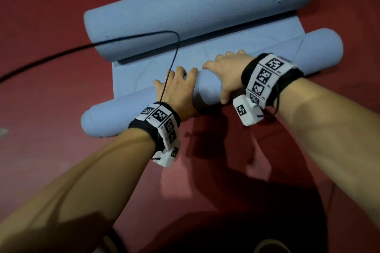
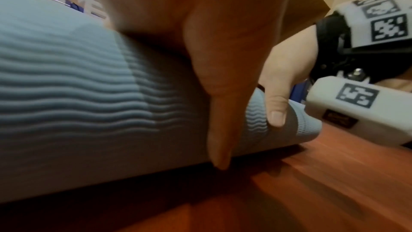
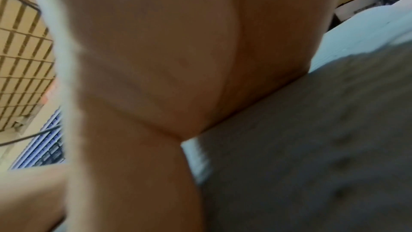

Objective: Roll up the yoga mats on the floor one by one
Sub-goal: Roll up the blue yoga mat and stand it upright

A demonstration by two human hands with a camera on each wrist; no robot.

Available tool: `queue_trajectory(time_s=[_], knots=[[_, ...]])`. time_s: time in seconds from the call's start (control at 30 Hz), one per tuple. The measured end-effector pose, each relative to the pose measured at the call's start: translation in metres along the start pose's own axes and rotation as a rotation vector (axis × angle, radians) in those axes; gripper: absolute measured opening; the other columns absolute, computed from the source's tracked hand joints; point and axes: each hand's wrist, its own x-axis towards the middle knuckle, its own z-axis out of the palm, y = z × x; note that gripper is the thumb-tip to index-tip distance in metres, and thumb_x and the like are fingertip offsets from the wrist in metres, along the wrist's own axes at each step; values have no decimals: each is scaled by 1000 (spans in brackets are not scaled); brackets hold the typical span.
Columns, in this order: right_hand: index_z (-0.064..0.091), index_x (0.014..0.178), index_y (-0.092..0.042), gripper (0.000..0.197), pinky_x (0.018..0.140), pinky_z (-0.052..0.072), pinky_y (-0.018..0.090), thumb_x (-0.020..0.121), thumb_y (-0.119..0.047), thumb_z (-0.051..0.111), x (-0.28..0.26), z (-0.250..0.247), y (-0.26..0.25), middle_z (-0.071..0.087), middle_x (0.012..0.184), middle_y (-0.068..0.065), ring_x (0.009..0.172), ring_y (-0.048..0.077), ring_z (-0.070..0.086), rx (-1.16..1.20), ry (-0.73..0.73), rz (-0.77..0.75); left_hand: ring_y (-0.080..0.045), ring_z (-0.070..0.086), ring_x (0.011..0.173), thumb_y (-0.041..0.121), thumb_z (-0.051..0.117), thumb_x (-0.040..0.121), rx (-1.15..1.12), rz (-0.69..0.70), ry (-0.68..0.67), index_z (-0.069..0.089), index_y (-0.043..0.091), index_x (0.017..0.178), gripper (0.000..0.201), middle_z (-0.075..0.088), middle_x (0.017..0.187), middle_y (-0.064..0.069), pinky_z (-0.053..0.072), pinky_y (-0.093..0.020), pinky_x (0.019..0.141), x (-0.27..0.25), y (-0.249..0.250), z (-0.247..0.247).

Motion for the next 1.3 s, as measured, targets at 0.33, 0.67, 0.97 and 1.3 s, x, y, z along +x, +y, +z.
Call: queue_trajectory(time_s=[0.33,0.67,0.97,1.3], knots=[[29,144,-30,108,108,29,51,54,-47,88,-9,34,-4,47,133,3,122,28,45,-141,355,31,-28,44,121,52,91,50,-3,3,-126,35,34,141,108,47,127,1,43,-55,94,26,-10,-18],[35,140,-34,103,103,33,48,53,-49,90,3,13,0,48,130,1,121,28,45,-69,227,21,-31,42,124,62,84,54,2,-12,-39,28,34,145,111,45,134,-2,37,-60,100,18,-11,-12],[34,147,-34,112,108,30,48,52,-51,90,3,8,8,48,135,2,125,27,45,14,265,-18,-34,44,121,61,84,57,6,-31,57,29,33,143,107,47,131,-4,36,-60,98,19,-14,-2],[30,146,-34,110,110,26,52,53,-46,87,1,37,8,48,137,3,124,31,45,-151,474,45,-32,45,121,61,82,59,-13,-40,49,31,35,143,102,48,129,-2,37,-59,100,24,-17,-3]])
